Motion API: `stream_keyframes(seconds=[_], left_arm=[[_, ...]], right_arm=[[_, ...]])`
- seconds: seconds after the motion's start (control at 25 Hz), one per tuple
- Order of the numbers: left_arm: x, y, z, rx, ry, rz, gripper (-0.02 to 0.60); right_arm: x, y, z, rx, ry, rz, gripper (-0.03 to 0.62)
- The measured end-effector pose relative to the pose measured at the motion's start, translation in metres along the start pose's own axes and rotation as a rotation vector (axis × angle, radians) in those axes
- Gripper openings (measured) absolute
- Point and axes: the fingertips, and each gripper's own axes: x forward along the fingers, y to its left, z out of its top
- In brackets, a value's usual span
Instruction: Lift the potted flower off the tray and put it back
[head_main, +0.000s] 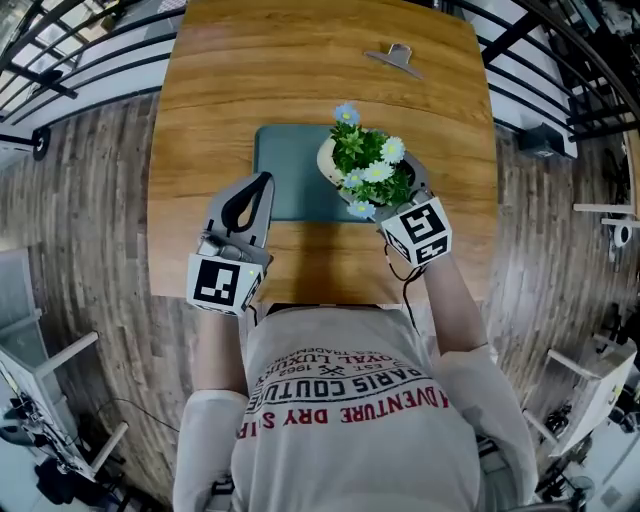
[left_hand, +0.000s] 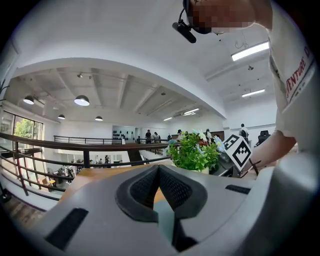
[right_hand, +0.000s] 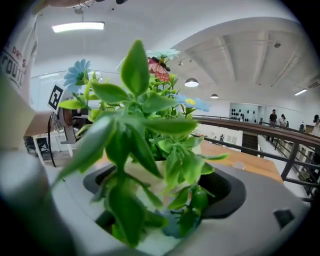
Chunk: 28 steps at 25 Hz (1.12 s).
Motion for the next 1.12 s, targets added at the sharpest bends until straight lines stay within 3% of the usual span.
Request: stream_keyframes(seconds=[0.32,0.68,1.12], left_arm=[[0.003,0.014,-0.041,-0.081,0.071,0.020,0.012],[0.007,0.033,-0.079,-0.160,0.150,0.068,0.012],[0.011,0.037,-0.105,-0.181,0.181,0.101,0.012]], right_arm=[[0.064,0.021,-0.044,-0.098,0.106,0.139,0.482],[0.108,0.042,-0.075,-0.137,0.179,0.272,0.482],[0.120,0.050,-0.100,-0.118,0.167,0.329,0.480]])
